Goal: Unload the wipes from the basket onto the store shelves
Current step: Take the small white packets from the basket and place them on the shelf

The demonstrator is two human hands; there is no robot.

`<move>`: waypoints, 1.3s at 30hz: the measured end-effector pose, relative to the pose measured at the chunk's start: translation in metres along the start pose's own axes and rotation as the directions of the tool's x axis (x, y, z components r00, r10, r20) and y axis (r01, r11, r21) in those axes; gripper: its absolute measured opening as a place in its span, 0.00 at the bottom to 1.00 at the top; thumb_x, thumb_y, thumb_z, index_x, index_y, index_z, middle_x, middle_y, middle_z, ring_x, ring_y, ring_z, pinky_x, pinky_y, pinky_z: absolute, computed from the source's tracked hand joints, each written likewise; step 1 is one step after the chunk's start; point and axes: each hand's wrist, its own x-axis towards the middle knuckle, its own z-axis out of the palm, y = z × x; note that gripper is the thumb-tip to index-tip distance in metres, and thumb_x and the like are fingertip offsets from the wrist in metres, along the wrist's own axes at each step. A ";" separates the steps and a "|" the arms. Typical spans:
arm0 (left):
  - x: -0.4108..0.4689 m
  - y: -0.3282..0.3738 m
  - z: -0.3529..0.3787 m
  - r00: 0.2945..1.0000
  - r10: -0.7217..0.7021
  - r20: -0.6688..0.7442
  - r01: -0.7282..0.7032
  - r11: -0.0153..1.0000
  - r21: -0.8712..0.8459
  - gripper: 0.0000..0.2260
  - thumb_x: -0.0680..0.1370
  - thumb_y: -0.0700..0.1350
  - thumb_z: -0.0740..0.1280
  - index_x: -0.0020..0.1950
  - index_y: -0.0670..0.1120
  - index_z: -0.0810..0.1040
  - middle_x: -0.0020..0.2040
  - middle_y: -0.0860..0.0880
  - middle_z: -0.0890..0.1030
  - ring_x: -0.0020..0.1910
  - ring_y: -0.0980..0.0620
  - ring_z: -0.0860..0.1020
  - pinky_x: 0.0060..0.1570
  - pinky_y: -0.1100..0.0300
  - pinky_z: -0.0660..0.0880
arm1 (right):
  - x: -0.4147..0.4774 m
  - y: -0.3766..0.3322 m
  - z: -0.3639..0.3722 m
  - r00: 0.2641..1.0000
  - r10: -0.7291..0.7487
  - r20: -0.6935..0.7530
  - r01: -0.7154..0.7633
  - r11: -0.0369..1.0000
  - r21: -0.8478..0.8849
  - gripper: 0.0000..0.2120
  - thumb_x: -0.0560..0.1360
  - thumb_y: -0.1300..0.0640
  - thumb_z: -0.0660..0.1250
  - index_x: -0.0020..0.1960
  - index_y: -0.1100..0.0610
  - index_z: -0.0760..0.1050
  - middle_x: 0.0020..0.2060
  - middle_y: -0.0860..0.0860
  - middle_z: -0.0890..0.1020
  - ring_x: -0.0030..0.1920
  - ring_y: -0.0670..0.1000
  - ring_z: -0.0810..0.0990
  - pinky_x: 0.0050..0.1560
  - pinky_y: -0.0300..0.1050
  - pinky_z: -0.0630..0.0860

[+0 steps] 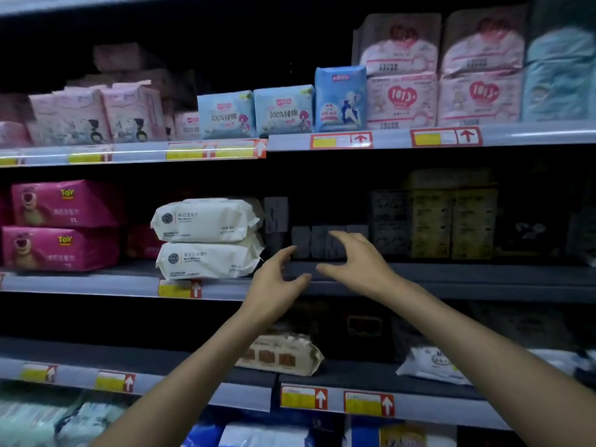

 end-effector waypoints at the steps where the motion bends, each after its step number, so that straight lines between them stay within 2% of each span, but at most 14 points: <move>1: -0.007 -0.001 0.001 0.999 0.042 0.013 -0.043 0.994 0.096 0.31 0.81 0.53 0.71 0.82 0.53 0.65 0.78 0.50 0.71 0.77 0.50 0.69 0.71 0.53 0.72 | -0.010 0.004 -0.002 0.999 0.006 0.038 -0.005 0.999 -0.032 0.44 0.75 0.35 0.71 0.82 0.44 0.54 0.82 0.50 0.54 0.81 0.57 0.56 0.74 0.55 0.66; 3: -0.019 -0.003 0.004 0.993 0.099 0.059 -0.113 0.947 0.300 0.32 0.80 0.58 0.69 0.83 0.55 0.63 0.80 0.52 0.68 0.79 0.51 0.66 0.74 0.51 0.69 | -0.031 0.012 -0.007 0.995 0.012 0.098 -0.001 0.994 -0.106 0.49 0.72 0.31 0.71 0.83 0.41 0.49 0.83 0.50 0.46 0.83 0.57 0.47 0.78 0.59 0.59; 5: -0.031 -0.005 0.012 0.982 0.111 0.150 -0.172 0.847 0.502 0.36 0.80 0.65 0.65 0.84 0.58 0.57 0.84 0.51 0.61 0.83 0.49 0.59 0.79 0.46 0.62 | -0.052 0.020 -0.011 0.989 0.004 0.149 0.020 0.986 -0.163 0.52 0.71 0.31 0.72 0.83 0.40 0.44 0.83 0.51 0.41 0.83 0.57 0.41 0.80 0.59 0.53; 8: -0.054 -0.013 0.028 0.967 0.074 0.244 -0.218 0.737 0.640 0.41 0.75 0.74 0.55 0.85 0.62 0.48 0.86 0.51 0.52 0.85 0.48 0.48 0.81 0.41 0.52 | -0.085 0.036 -0.011 0.980 0.012 0.200 0.034 0.974 -0.222 0.55 0.70 0.31 0.73 0.83 0.40 0.39 0.83 0.51 0.37 0.82 0.56 0.37 0.80 0.58 0.48; 11: -0.079 -0.030 0.045 0.953 0.094 0.288 -0.267 0.709 0.653 0.44 0.70 0.76 0.48 0.85 0.62 0.49 0.86 0.50 0.52 0.85 0.47 0.48 0.82 0.41 0.51 | -0.122 0.058 -0.001 0.971 0.026 0.239 0.034 0.969 -0.246 0.56 0.70 0.32 0.73 0.83 0.40 0.38 0.83 0.51 0.39 0.83 0.55 0.38 0.80 0.56 0.48; 16: -0.125 -0.063 0.082 0.911 0.093 0.402 -0.340 0.721 0.604 0.42 0.73 0.74 0.51 0.84 0.58 0.56 0.84 0.46 0.60 0.84 0.43 0.57 0.80 0.39 0.57 | -0.186 0.107 0.030 0.904 0.151 0.401 -0.038 0.961 -0.276 0.54 0.73 0.37 0.74 0.83 0.42 0.37 0.83 0.53 0.42 0.83 0.56 0.43 0.80 0.56 0.55; 19: -0.159 -0.090 0.108 0.872 0.036 0.489 -0.351 0.741 0.572 0.40 0.74 0.72 0.53 0.84 0.55 0.60 0.82 0.45 0.65 0.80 0.41 0.63 0.78 0.39 0.61 | -0.225 0.140 0.060 0.815 0.241 0.528 -0.045 0.933 -0.356 0.55 0.73 0.40 0.75 0.83 0.45 0.38 0.82 0.56 0.44 0.82 0.60 0.47 0.79 0.57 0.57; 22: -0.200 -0.123 0.137 0.831 -0.014 0.556 -0.344 0.773 0.533 0.40 0.72 0.69 0.58 0.81 0.53 0.66 0.76 0.44 0.72 0.74 0.40 0.72 0.73 0.40 0.69 | -0.266 0.171 0.098 0.711 0.294 0.639 -0.040 0.924 -0.381 0.54 0.71 0.41 0.76 0.84 0.48 0.44 0.79 0.59 0.54 0.79 0.62 0.56 0.77 0.55 0.63; 26: -0.250 -0.162 0.172 0.727 -0.166 0.667 -0.317 0.780 0.539 0.40 0.71 0.69 0.54 0.81 0.55 0.65 0.77 0.47 0.71 0.74 0.41 0.72 0.72 0.45 0.69 | -0.308 0.201 0.141 0.512 0.368 0.776 -0.035 0.912 -0.410 0.50 0.72 0.45 0.77 0.83 0.49 0.49 0.77 0.57 0.59 0.76 0.62 0.62 0.73 0.52 0.67; 29: -0.275 -0.183 0.194 0.631 -0.233 0.740 -0.318 0.793 0.520 0.36 0.76 0.67 0.57 0.82 0.55 0.64 0.76 0.49 0.71 0.73 0.42 0.72 0.70 0.47 0.69 | -0.329 0.221 0.165 0.421 0.410 0.809 0.057 0.878 -0.475 0.42 0.75 0.51 0.75 0.81 0.52 0.56 0.74 0.58 0.65 0.72 0.61 0.67 0.69 0.53 0.71; 31: -0.284 -0.192 0.208 0.564 -0.267 0.782 -0.346 0.783 0.517 0.32 0.81 0.63 0.62 0.83 0.57 0.60 0.75 0.50 0.70 0.73 0.44 0.71 0.69 0.49 0.68 | -0.337 0.235 0.173 0.389 0.440 0.809 0.123 0.846 -0.519 0.38 0.78 0.50 0.71 0.82 0.53 0.55 0.76 0.58 0.63 0.73 0.62 0.66 0.70 0.53 0.69; 34: -0.294 -0.197 0.222 0.509 -0.261 0.820 -0.371 0.793 0.483 0.30 0.83 0.60 0.62 0.84 0.56 0.58 0.78 0.50 0.68 0.76 0.45 0.68 0.70 0.48 0.68 | -0.344 0.256 0.177 0.369 0.507 0.779 0.154 0.793 -0.590 0.36 0.82 0.43 0.64 0.83 0.53 0.52 0.79 0.60 0.59 0.77 0.64 0.61 0.75 0.58 0.63; 37: -0.305 -0.206 0.226 0.453 -0.272 0.849 -0.378 0.804 0.459 0.30 0.84 0.59 0.61 0.84 0.54 0.58 0.80 0.49 0.67 0.76 0.45 0.68 0.69 0.48 0.70 | -0.348 0.275 0.178 0.398 0.552 0.732 0.162 0.743 -0.649 0.35 0.82 0.41 0.62 0.82 0.55 0.54 0.78 0.62 0.58 0.76 0.66 0.61 0.75 0.61 0.63; 39: -0.312 -0.212 0.226 0.442 -0.276 0.854 -0.391 0.797 0.460 0.30 0.84 0.59 0.60 0.84 0.53 0.59 0.79 0.49 0.67 0.76 0.45 0.69 0.68 0.46 0.72 | -0.350 0.282 0.180 0.400 0.565 0.721 0.161 0.732 -0.663 0.33 0.82 0.40 0.61 0.81 0.55 0.57 0.77 0.63 0.61 0.75 0.65 0.63 0.74 0.59 0.64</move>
